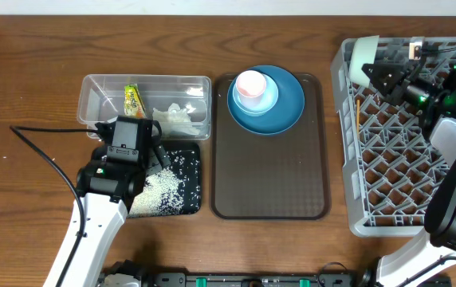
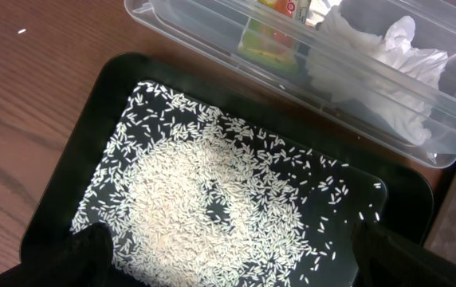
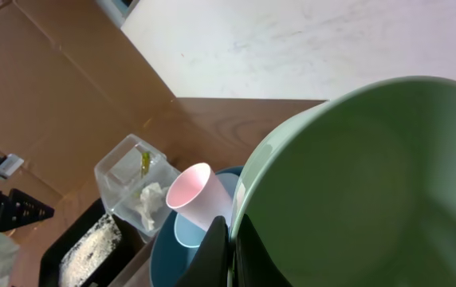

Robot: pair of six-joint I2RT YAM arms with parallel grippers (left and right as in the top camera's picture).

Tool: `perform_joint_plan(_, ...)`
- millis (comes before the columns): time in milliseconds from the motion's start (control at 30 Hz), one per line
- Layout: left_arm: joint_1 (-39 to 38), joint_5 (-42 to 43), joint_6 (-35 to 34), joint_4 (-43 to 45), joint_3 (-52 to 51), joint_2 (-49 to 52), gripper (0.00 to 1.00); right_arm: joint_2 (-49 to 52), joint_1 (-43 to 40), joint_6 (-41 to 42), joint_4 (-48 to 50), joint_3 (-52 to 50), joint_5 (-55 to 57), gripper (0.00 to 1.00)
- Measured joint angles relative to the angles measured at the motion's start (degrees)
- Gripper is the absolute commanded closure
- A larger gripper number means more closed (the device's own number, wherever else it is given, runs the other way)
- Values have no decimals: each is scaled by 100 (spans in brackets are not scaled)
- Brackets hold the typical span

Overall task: Sort waste into correct bins and load items into the dishwasher rack
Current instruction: 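Lift the green bowl and carry it right into the dish rack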

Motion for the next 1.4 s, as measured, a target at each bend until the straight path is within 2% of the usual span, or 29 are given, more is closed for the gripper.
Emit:
perform_joint_plan(633, 0, 0, 0, 0, 0, 0, 2, 197, 164, 33, -9, 7, 7, 99)
perform_joint_plan(1000, 0, 0, 0, 0, 0, 2, 2, 197, -170, 13, -933, 74, -61, 98)
perform_joint_plan(1400, 0, 0, 0, 2, 0, 4, 2, 251, -678, 197, -1878, 70, -363, 83)
